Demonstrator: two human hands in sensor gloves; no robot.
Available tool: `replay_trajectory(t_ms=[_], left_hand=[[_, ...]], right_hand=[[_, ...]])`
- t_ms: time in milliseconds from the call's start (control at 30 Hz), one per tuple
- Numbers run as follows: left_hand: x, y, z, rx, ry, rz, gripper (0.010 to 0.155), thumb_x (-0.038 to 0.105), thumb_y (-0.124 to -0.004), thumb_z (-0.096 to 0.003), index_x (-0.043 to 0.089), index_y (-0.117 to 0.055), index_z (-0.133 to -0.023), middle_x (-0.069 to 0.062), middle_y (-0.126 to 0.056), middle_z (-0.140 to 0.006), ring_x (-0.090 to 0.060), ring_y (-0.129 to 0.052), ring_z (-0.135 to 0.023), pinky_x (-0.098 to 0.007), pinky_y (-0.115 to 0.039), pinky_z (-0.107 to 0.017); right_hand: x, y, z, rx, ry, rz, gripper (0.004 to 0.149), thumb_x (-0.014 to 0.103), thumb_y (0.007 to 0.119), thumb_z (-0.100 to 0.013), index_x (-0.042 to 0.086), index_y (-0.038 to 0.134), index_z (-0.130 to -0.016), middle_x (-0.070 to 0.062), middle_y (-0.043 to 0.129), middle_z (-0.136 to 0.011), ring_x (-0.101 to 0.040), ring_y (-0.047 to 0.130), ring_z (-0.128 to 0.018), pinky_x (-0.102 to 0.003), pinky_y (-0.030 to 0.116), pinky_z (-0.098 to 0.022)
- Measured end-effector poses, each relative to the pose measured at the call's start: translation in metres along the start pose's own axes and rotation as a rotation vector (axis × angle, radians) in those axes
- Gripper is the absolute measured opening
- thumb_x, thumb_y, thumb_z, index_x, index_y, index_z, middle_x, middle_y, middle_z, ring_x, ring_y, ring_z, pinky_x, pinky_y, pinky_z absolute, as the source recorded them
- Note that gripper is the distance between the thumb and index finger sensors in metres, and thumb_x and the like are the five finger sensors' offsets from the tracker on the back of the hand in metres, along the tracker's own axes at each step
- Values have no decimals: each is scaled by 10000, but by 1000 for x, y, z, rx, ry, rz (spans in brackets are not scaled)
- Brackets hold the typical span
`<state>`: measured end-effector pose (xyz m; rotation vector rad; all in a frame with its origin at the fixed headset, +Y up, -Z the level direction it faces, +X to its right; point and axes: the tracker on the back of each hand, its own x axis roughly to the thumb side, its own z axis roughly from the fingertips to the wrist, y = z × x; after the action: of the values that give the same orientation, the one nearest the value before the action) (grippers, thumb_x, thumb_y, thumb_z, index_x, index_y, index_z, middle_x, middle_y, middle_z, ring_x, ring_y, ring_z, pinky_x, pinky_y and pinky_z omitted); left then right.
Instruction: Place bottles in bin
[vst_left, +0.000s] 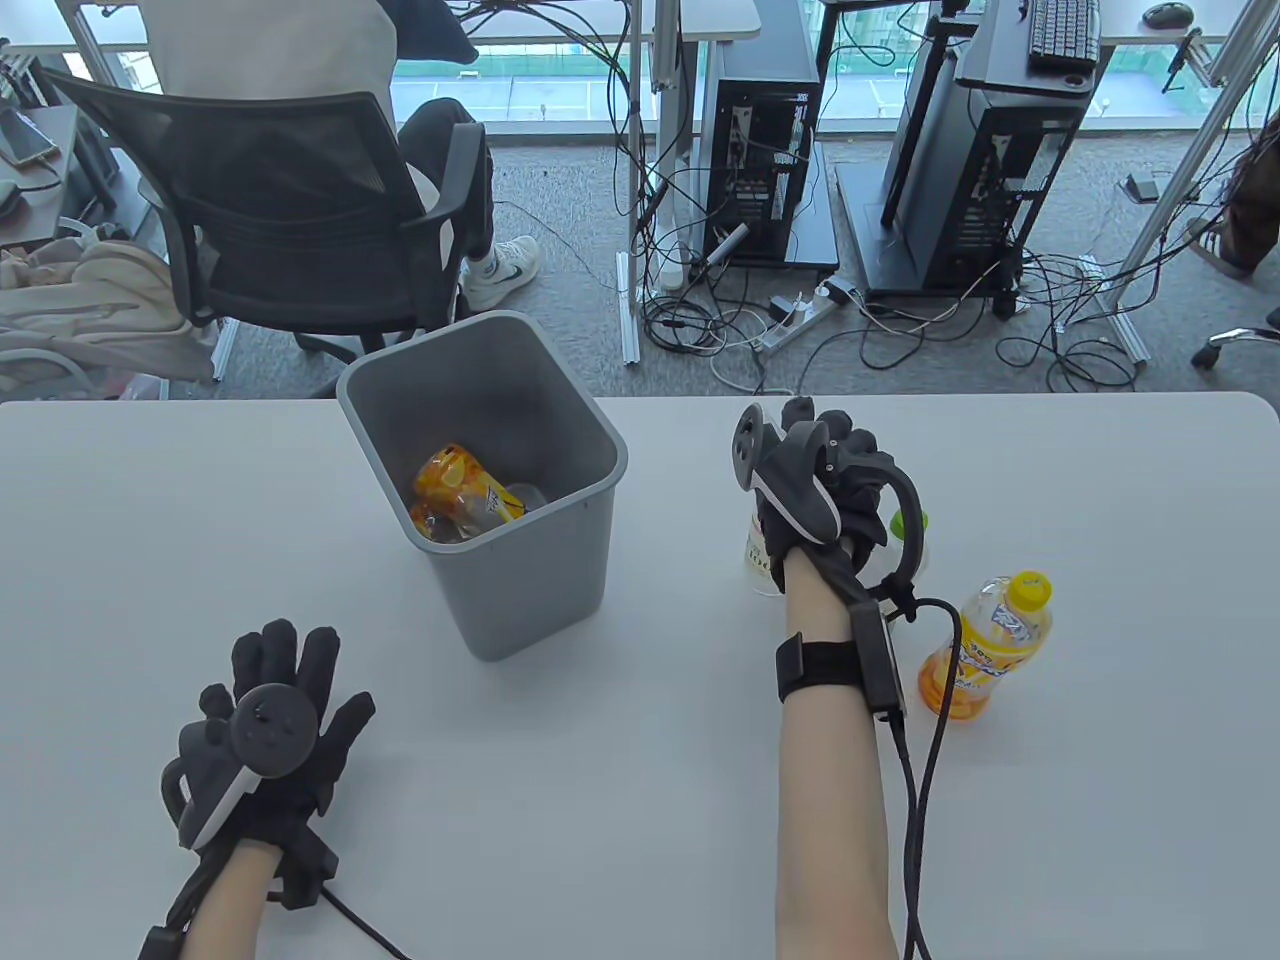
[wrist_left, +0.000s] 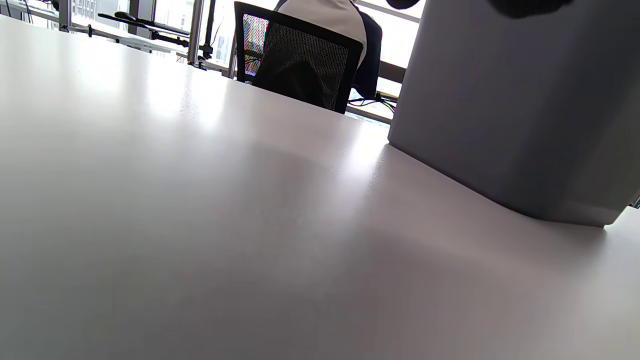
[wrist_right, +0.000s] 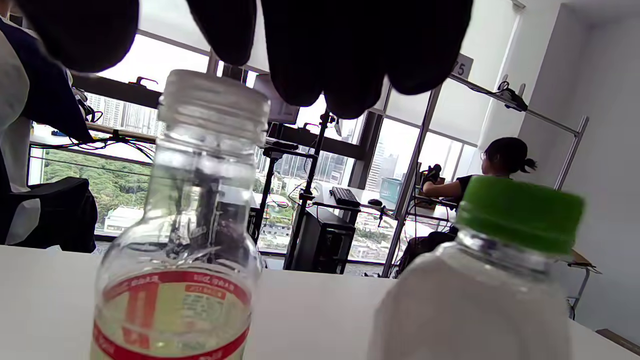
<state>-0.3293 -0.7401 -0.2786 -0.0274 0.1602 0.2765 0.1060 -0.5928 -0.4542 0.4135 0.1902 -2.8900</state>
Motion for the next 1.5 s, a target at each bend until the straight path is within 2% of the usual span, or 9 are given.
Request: replay_trajectory(t_ms=[167, 267, 433, 600, 733, 867, 1100, 1333, 1500], left_hand=[[0, 0, -1, -3, -1, -4, 781, 698, -554, -502, 394, -280, -1168, 14, -126, -1289, -315, -108, -1224, -680, -202, -836], [1, 0, -1, -3, 0, -8, 783, 699, -553, -501, 395, -278, -1168, 16, -126, -1290, -314, -108, -1224, -679, -203, -837], [1, -1, -1, -4, 2, -9, 783, 700, -553, -500, 395, -281, -1168, 23, -127, -1290, -310, -109, -1226, -680, -199, -836], [1, -1, -1, -7, -2, -13, 786, 704, -549, -500, 400, -265, -1167, 27, -106, -1285, -294, -84, -1222, -657, -175, -842], [2, -1, -1, -10, -6, -20, 789, 706, -548, -498, 399, -261, -1167, 25, -103, -1284, -293, -78, -1219, -637, -163, -847], [2, -2, -1, -5, -9, -21, 789, 707, -547, -499, 399, -259, -1166, 24, -101, -1284, -294, -79, -1218, -631, -162, -848], [2, -2, 0, -1, -11, -21, 791, 707, -547, -498, 397, -256, -1166, 21, -104, -1282, -298, -82, -1216, -626, -166, -849], [3, -3, 0, 0, -15, -28, 792, 708, -547, -498, 397, -256, -1166, 21, -103, -1282, -298, -81, -1216, -626, -168, -849], [2, -2, 0, 7, -13, -14, 791, 706, -549, -497, 397, -261, -1165, 21, -108, -1282, -298, -84, -1215, -625, -170, -849]], right_hand=[[5, 17, -3, 36, -5, 29, 721, 612, 679, -444, 402, 447, -1094, -15, 670, -1086, -299, 766, -878, -467, 678, -696], [7, 20, -3, -6, 3, 30, 687, 559, 706, -456, 392, 470, -1079, -13, 703, -1030, -275, 805, -812, -446, 705, -668], [6, 15, -1, 7, 3, -4, 678, 529, 736, -448, 374, 506, -1066, -24, 732, -997, -267, 834, -769, -437, 728, -638], [6, 8, 3, -25, -9, -47, 674, 518, 803, -420, 358, 563, -1029, -25, 774, -967, -267, 870, -732, -432, 756, -607], [1, -10, 6, -51, -3, -72, 683, 501, 798, -425, 335, 529, -1030, -40, 755, -974, -271, 864, -731, -429, 753, -606], [-4, -41, 14, -159, 12, -126, 683, 492, 809, -420, 333, 510, -1012, -38, 742, -979, -273, 860, -735, -428, 750, -611], [0, -100, 41, -375, -22, -268, 700, 496, 847, -393, 325, 487, -968, -8, 740, -972, -258, 865, -736, -414, 757, -614], [29, -144, 79, -604, -204, -345, 709, 520, 839, -391, 307, 468, -956, 10, 737, -962, -238, 875, -729, -397, 772, -608], [60, -156, 106, -622, -326, -416, 708, 524, 830, -396, 304, 462, -960, 10, 733, -965, -238, 872, -733, -398, 770, -609]])
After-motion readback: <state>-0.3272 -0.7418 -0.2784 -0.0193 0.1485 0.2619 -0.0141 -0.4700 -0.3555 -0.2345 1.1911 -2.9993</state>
